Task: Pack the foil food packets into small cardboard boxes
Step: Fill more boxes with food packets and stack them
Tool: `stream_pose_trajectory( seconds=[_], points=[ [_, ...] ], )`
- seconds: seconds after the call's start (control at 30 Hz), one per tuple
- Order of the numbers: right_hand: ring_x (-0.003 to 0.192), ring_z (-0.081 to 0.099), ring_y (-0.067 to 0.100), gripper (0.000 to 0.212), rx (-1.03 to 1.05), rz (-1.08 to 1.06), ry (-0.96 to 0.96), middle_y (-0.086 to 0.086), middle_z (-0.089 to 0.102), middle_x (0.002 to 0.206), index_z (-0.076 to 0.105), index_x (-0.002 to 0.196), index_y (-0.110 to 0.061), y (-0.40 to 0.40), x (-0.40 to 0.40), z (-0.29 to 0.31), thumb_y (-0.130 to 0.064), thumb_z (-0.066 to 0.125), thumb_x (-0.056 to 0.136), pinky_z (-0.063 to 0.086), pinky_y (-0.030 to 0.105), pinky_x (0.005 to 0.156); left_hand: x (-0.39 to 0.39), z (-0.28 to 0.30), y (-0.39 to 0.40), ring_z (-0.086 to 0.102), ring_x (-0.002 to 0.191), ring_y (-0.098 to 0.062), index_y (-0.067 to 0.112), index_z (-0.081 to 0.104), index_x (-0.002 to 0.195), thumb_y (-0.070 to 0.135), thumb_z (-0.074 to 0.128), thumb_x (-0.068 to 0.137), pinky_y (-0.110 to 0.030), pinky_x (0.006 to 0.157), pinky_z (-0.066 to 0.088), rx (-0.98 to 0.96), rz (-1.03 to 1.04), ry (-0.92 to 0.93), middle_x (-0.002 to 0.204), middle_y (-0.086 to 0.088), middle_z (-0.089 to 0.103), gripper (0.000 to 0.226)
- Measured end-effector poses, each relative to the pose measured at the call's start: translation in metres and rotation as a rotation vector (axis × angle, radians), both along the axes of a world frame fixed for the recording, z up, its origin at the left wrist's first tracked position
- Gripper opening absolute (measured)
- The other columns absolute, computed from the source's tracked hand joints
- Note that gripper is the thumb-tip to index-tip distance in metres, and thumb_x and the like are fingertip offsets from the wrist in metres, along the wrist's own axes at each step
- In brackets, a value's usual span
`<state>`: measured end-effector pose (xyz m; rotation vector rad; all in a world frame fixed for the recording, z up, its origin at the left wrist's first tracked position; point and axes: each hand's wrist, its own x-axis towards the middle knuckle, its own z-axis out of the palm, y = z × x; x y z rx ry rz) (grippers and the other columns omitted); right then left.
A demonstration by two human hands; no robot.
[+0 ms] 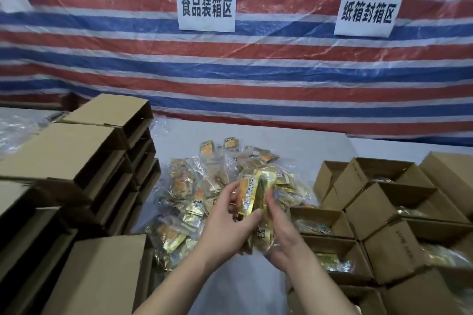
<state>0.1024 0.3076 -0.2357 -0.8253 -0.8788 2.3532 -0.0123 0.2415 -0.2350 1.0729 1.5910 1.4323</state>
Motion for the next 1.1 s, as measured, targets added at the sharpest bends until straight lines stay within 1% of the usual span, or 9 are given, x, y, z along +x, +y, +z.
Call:
stream_pose_trajectory(
  seconds=[0.17,0.27,0.4,0.53,0.63,0.77,0.87,1.0,1.1],
  points=[
    [0.11,0.068,0.036,0.087,-0.027,-0.044,0.068,0.022,0.069,0.12,0.074,0.115,-0.009,-0.01,0.026,-0.002,-0.05,0.099,0.042,0.06,0.046,0.082,0.035,0.008,-0.002,0.055,0.098,0.011,0.075,0.039,0.114,0.066,0.053,0.076,-0.005,0.08,0.042,0.061,-0.054,0.298,0.109,0.04,0.053,0.042],
    [0.112,0.067,0.034,0.084,-0.014,-0.071,0.097,0.022,0.066,0.124,0.071,0.119,-0.004,-0.009,0.041,-0.005,-0.041,0.099,0.048,0.059,0.041,0.085,0.046,-0.002,-0.001,0.038,0.129,0.0,0.045,0.038,0.143,0.068,0.03,0.086,-0.022,0.109,0.033,0.017,-0.077,0.638,0.138,0.023,0.042,0.062],
    [0.106,0.069,0.033,0.059,0.039,-0.104,0.013,0.021,0.069,0.117,0.074,0.113,-0.006,-0.01,0.054,-0.01,-0.036,0.09,0.065,0.058,0.041,0.086,0.061,-0.003,-0.002,0.031,0.131,-0.017,0.025,0.04,0.143,0.061,0.022,0.09,-0.03,0.11,0.029,-0.089,-0.033,0.935,0.143,0.001,0.035,0.067],
    [0.07,0.071,0.023,0.034,0.083,-0.194,-0.056,0.008,0.073,0.084,0.081,0.09,-0.018,-0.013,0.068,-0.021,-0.042,0.082,0.066,0.055,0.034,0.058,0.068,-0.001,-0.02,0.042,0.119,0.002,0.026,0.053,0.13,0.049,0.058,0.087,-0.006,0.097,0.033,0.127,-0.017,0.598,0.126,0.017,0.044,0.049],
    [0.066,0.066,0.03,0.045,0.074,-0.245,-0.084,0.013,0.07,0.082,0.079,0.092,-0.017,-0.014,0.082,-0.035,-0.048,0.083,0.06,0.052,0.039,0.06,0.045,-0.018,-0.043,0.059,0.105,0.001,0.035,0.062,0.106,0.036,0.065,0.089,-0.009,0.083,0.049,0.167,0.14,0.274,0.107,0.024,0.058,0.017],
    [0.067,0.066,0.033,0.051,0.132,-0.188,-0.17,0.014,0.068,0.08,0.076,0.097,-0.02,-0.024,0.095,-0.051,-0.049,0.085,0.056,0.055,0.041,0.061,0.005,-0.076,-0.074,0.063,0.087,-0.005,0.03,0.066,0.094,0.024,0.064,0.093,-0.012,0.072,0.047,-0.197,0.088,0.248,0.092,0.01,0.068,0.007],
    [0.093,0.067,0.029,0.062,0.339,-0.121,-0.404,0.004,0.072,0.097,0.071,0.105,-0.035,-0.041,0.097,-0.066,-0.057,0.084,0.048,0.054,0.037,0.072,-0.007,-0.125,-0.103,0.059,0.098,-0.001,0.03,0.063,0.107,0.037,0.06,0.094,-0.016,0.082,0.046,-0.472,-0.085,0.349,0.106,0.012,0.063,0.015],
    [0.107,0.064,0.003,0.065,0.689,0.242,-0.526,-0.023,0.068,0.113,0.059,0.12,-0.033,-0.062,0.093,-0.084,-0.057,0.079,0.063,0.048,0.01,0.082,0.0,-0.162,-0.129,0.058,0.105,0.0,0.036,0.06,0.103,0.036,0.057,0.096,-0.001,0.08,0.036,-0.59,-0.148,0.286,0.108,0.016,0.062,0.007],
    [0.108,0.065,0.001,0.054,0.761,0.487,-0.562,-0.018,0.07,0.115,0.063,0.122,-0.033,-0.074,0.086,-0.102,-0.041,0.084,0.073,0.049,0.017,0.09,0.007,-0.175,-0.135,0.056,0.093,0.004,0.038,0.058,0.092,0.023,0.055,0.098,0.003,0.078,0.036,-0.558,-0.064,0.206,0.098,0.016,0.061,0.017]
  ],
)
